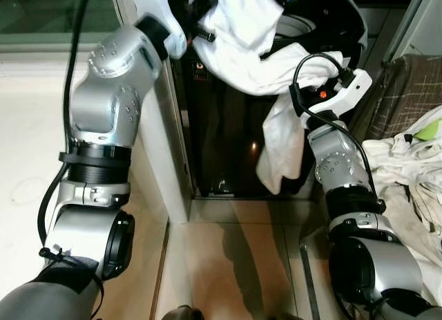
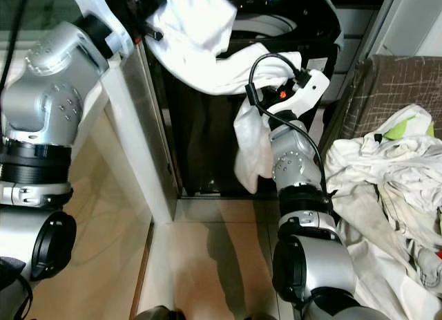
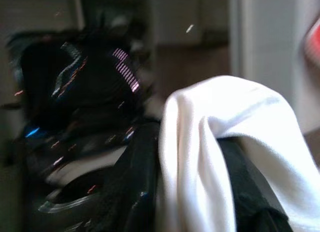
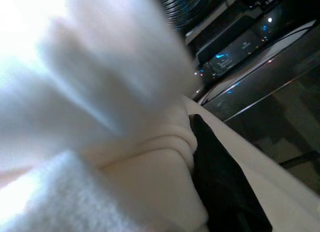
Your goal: Clothes washing
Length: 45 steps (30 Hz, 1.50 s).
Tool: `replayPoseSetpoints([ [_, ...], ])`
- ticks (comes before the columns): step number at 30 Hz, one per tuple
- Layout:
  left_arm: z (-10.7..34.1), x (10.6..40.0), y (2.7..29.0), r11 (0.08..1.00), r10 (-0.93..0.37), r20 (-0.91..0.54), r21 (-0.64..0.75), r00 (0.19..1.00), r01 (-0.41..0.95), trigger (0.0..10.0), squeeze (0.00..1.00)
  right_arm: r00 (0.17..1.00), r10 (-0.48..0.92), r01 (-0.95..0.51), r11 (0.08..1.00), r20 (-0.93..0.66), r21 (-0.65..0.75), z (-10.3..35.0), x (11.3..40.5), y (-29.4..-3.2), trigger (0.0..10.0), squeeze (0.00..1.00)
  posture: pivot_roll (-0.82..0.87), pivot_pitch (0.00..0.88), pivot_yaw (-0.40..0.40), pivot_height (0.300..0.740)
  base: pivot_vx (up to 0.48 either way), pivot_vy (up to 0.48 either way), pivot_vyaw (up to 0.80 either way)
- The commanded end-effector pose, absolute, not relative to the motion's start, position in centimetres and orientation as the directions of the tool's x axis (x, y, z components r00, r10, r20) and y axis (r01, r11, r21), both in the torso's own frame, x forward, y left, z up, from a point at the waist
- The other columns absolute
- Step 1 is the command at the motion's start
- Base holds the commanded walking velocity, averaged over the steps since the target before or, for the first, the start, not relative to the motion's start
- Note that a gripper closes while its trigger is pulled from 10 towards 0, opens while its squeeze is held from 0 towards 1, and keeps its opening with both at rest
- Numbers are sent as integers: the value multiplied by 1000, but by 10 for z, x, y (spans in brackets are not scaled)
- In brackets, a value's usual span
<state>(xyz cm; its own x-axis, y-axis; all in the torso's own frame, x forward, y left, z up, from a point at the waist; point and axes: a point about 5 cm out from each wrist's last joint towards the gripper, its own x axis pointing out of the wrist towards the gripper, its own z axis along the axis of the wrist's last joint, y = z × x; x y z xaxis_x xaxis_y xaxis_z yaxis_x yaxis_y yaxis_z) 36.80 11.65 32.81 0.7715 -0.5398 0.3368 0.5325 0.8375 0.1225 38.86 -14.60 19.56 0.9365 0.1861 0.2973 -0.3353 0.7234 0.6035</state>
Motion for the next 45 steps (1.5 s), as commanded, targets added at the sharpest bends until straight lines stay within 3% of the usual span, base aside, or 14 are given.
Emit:
replayPoseSetpoints([
  [1,317,373,124,852,-523,293,207,800,482,10000,1000,925,194,-364,705,328,608,202,387,-147,0,0,-137,0,53,740,0,0,0],
  [2,296,381,135,868,-486,240,241,840,433,10000,1000,918,211,-382,698,336,606,204,385,-147,0,0,-138,0,53,740,0,0,0],
  [8,269,396,176,938,-289,189,251,938,238,10000,1000,921,212,-376,704,326,603,202,383,-153,0,0,-145,0,49,740,0,0,0],
  [12,259,398,191,953,-240,171,229,956,198,10000,1000,927,208,-362,714,312,600,199,381,-156,0,0,-145,0,49,740,0,0,0],
  [22,231,399,196,955,-236,114,212,965,208,10000,1000,933,201,-348,719,299,602,196,377,-160,0,0,-148,0,47,740,0,0,0],
  [26,222,397,175,930,-335,88,190,938,314,10000,973,935,181,-342,690,305,638,200,378,-161,0,0,-147,0,52,740,0,0,0],
  [33,194,390,170,934,-338,51,143,940,328,10000,1000,937,162,-334,679,310,654,204,380,-167,0,0,-147,0,56,740,0,0,0],
  [34,185,390,165,943,-326,43,-61,944,328,10000,1000,940,152,-324,680,305,658,203,380,-169,0,0,-143,0,54,740,0,0,0],
  [36,171,390,166,914,-272,-2,-314,962,258,10000,1000,942,145,-317,679,302,662,202,380,-170,0,0,-143,0,54,740,0,0,0],
  [41,158,388,167,863,-238,-34,-466,971,195,10000,1000,943,139,-313,679,302,665,203,381,-171,0,0,-147,0,55,740,0,0,0],
  [42,145,382,162,819,-242,-65,-550,968,167,10000,1000,944,134,-309,682,302,663,204,381,-172,0,0,-147,0,55,740,0,0,0],
  [45,125,374,155,789,-275,-134,-597,952,143,10000,1000,945,130,-304,690,301,657,205,381,-174,0,0,-149,0,51,740,0,0,0],
])
